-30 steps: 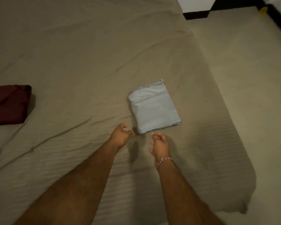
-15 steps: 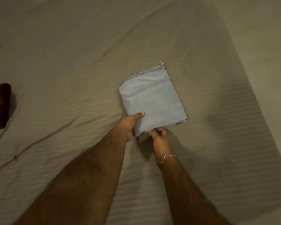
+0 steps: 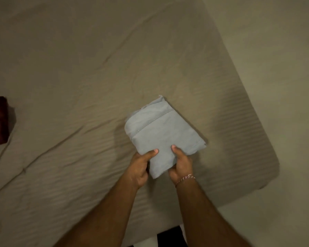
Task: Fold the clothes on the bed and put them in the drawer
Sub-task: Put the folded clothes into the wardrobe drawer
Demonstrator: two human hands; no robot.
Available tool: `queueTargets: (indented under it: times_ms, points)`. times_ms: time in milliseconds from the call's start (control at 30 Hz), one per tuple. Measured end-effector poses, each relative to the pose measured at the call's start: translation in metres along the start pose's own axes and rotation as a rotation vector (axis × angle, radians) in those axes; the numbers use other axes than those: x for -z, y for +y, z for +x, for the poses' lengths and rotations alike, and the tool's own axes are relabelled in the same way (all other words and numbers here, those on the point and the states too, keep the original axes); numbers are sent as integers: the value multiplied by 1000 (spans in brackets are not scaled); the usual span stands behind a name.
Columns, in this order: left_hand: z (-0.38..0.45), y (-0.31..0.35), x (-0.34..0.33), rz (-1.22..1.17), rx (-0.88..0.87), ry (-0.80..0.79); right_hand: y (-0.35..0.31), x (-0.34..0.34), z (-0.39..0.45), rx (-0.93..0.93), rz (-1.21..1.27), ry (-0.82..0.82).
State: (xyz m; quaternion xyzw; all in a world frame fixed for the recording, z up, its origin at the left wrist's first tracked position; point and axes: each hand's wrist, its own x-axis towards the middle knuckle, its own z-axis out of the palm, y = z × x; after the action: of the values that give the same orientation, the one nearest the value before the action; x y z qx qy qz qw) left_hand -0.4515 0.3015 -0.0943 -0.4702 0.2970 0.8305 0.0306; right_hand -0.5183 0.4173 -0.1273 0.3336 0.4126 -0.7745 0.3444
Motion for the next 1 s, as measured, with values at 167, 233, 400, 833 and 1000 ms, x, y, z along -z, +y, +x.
queueTargets:
  times_ms: [167,233,400,833,1000]
  points:
    - [-79,-24,6,-85,78,-71,12,32,-90,99,36,41]
    - [-102,-35,7,-97,137,-80,16,44,-127,182,87,59]
    - [-123,-39,26,43,172,48,23,104,-212,283,112,122]
    - [-242,-236,-43,1059,439,-564,166,328,-455,575,679,563]
    - [-317,-366,-48,1429,491,-779,271,391,-528,690,906,759]
